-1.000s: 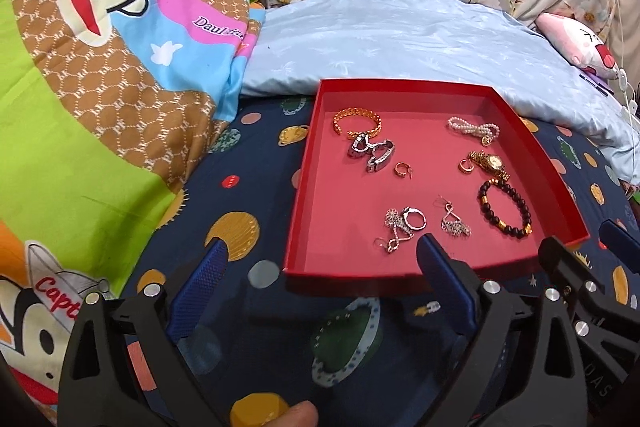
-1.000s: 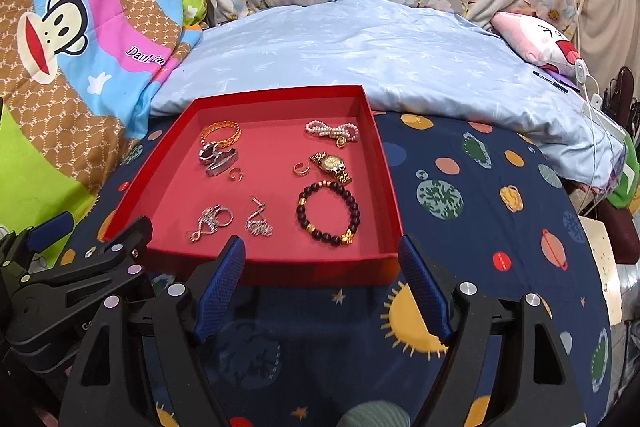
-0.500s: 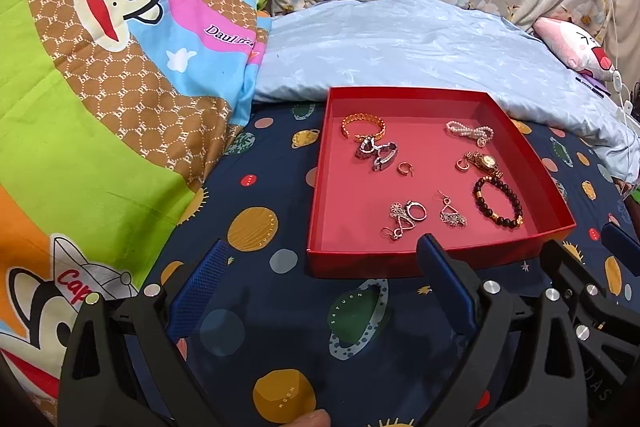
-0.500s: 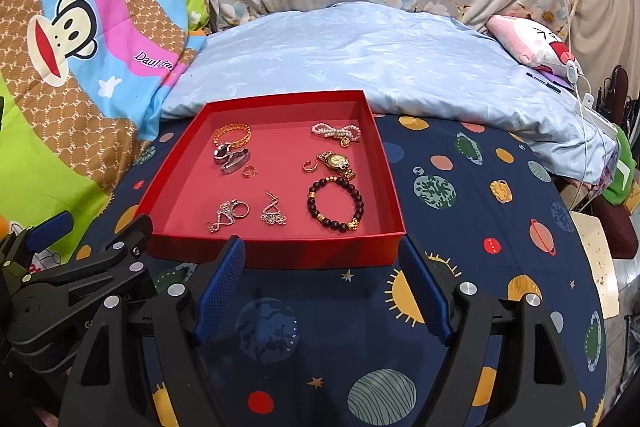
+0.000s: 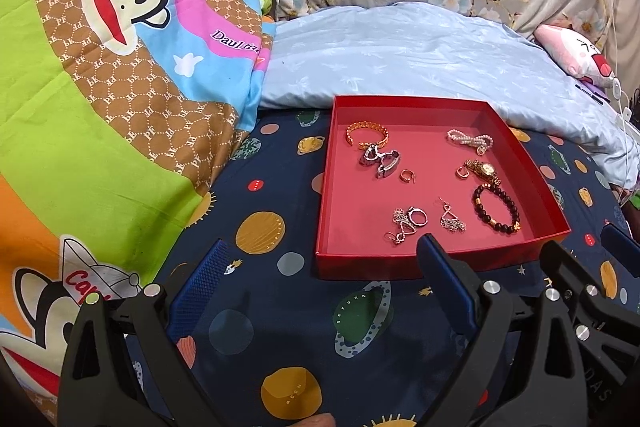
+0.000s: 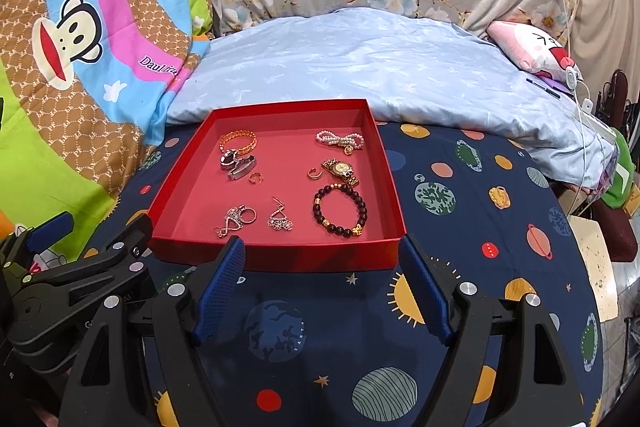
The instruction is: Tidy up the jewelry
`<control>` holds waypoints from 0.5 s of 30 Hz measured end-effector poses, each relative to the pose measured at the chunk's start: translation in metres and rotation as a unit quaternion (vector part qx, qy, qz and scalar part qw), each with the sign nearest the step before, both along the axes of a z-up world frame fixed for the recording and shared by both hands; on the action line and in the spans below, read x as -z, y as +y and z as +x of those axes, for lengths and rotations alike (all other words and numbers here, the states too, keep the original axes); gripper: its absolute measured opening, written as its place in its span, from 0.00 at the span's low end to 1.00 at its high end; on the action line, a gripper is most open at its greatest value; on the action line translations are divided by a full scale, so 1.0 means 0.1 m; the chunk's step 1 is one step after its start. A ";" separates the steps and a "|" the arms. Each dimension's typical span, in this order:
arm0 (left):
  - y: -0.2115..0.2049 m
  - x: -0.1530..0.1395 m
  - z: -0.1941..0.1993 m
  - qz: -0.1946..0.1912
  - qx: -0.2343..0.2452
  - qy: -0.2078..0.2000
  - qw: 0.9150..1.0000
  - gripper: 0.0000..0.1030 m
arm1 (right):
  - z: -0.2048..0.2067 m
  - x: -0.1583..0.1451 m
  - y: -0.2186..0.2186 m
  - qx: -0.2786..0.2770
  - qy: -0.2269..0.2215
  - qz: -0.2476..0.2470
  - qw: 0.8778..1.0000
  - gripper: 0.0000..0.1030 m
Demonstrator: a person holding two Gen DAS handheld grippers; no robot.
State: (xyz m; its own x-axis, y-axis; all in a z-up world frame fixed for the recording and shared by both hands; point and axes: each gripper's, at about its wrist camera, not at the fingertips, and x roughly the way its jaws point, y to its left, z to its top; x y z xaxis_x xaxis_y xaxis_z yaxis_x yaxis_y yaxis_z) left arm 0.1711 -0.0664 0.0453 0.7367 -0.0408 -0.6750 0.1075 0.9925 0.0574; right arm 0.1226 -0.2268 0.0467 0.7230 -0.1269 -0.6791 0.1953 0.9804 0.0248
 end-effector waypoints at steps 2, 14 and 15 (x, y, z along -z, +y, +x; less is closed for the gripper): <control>0.00 -0.01 0.00 0.000 0.000 -0.001 1.000 0.90 | 0.00 -0.01 0.00 0.000 -0.001 0.000 1.000 0.75; 0.00 -0.05 -0.04 0.001 0.001 -0.004 1.000 0.90 | -0.04 -0.05 -0.01 0.001 -0.005 0.000 1.000 0.75; 0.00 -0.06 -0.05 0.001 0.001 -0.004 1.000 0.90 | -0.05 -0.05 -0.01 0.002 -0.006 0.000 1.000 0.75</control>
